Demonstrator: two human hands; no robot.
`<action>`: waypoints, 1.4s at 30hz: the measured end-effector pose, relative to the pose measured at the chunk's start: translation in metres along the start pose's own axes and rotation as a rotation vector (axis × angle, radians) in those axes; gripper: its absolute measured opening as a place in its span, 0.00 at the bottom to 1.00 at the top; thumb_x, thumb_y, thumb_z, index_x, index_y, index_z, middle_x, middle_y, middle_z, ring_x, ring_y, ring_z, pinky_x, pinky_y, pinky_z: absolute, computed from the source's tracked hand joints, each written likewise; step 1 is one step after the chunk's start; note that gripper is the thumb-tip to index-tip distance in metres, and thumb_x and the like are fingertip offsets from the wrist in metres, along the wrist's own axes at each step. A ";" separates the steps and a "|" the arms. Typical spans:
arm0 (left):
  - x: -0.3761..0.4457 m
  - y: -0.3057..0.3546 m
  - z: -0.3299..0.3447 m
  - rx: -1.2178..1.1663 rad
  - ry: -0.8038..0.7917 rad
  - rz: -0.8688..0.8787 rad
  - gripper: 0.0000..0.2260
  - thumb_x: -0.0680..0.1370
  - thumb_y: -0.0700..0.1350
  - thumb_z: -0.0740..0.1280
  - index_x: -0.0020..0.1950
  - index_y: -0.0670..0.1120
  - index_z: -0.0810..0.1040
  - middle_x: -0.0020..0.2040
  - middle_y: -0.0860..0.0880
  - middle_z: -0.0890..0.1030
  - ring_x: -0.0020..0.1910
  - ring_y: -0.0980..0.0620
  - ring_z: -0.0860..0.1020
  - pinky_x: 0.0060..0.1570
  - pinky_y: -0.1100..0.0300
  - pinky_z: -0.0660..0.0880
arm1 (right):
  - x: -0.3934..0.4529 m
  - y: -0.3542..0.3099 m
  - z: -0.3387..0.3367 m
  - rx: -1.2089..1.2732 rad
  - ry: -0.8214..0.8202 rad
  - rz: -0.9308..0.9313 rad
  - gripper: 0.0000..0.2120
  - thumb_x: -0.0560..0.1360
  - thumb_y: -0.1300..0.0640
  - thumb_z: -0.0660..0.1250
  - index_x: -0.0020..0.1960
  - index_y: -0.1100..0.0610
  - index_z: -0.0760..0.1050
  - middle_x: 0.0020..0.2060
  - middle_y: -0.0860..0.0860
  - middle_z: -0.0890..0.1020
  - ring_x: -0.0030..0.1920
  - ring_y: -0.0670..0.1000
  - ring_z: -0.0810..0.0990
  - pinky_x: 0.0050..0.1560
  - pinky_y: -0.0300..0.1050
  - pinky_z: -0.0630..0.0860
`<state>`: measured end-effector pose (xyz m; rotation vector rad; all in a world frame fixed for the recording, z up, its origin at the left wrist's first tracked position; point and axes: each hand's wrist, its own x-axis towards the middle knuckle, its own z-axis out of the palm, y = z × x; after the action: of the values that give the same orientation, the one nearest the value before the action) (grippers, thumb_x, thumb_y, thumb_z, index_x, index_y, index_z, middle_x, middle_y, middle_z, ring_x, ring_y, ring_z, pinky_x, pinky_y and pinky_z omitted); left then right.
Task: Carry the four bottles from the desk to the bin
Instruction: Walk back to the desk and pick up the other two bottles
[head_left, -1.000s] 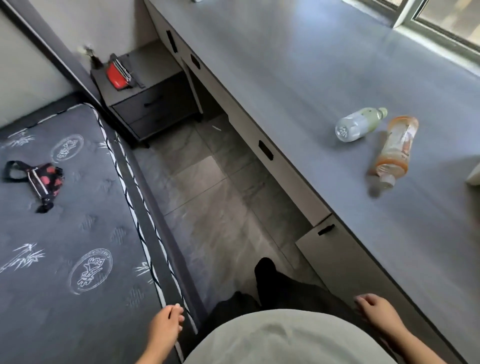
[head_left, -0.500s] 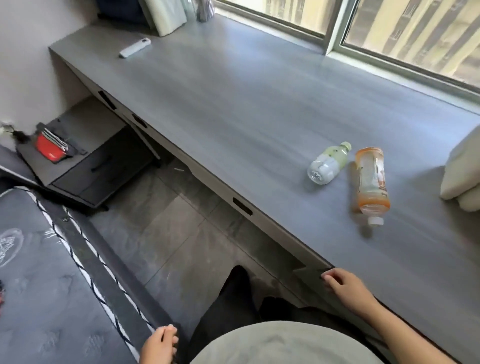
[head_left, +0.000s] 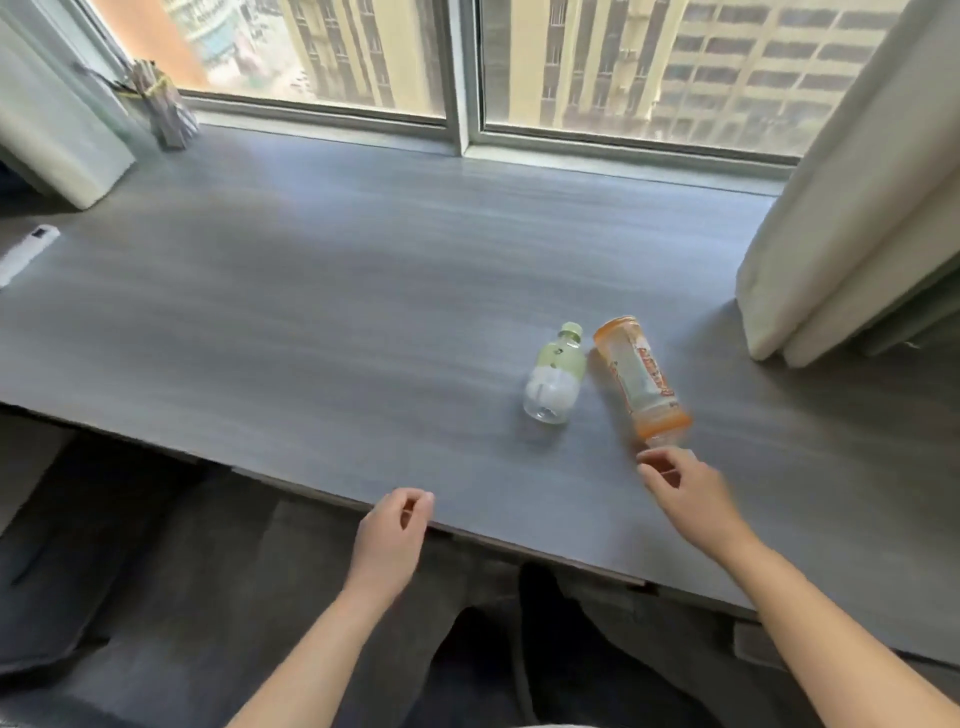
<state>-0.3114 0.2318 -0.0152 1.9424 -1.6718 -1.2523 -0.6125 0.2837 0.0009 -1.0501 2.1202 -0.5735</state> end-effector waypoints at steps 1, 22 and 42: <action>0.015 0.018 0.008 0.027 -0.011 0.043 0.06 0.78 0.49 0.62 0.42 0.53 0.75 0.41 0.53 0.78 0.42 0.52 0.76 0.43 0.61 0.68 | 0.014 -0.003 -0.005 0.004 0.043 0.002 0.07 0.75 0.59 0.65 0.52 0.58 0.79 0.44 0.53 0.82 0.44 0.54 0.78 0.48 0.44 0.72; 0.137 0.154 0.132 0.320 -0.076 -0.115 0.36 0.65 0.62 0.72 0.64 0.42 0.66 0.62 0.42 0.74 0.60 0.41 0.73 0.56 0.50 0.73 | 0.124 0.003 -0.008 -0.288 -0.045 0.211 0.38 0.64 0.35 0.69 0.66 0.54 0.62 0.61 0.54 0.73 0.62 0.56 0.73 0.54 0.52 0.74; 0.086 0.108 0.060 -0.071 -0.353 -0.044 0.27 0.61 0.57 0.72 0.56 0.47 0.73 0.53 0.48 0.80 0.51 0.49 0.79 0.53 0.50 0.76 | 0.037 0.014 -0.030 0.757 -0.084 0.289 0.24 0.67 0.49 0.73 0.59 0.56 0.71 0.52 0.56 0.82 0.47 0.52 0.83 0.47 0.46 0.80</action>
<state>-0.4315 0.1416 -0.0107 1.8050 -1.7183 -1.7297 -0.6586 0.2639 -0.0027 -0.3300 1.6977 -1.0465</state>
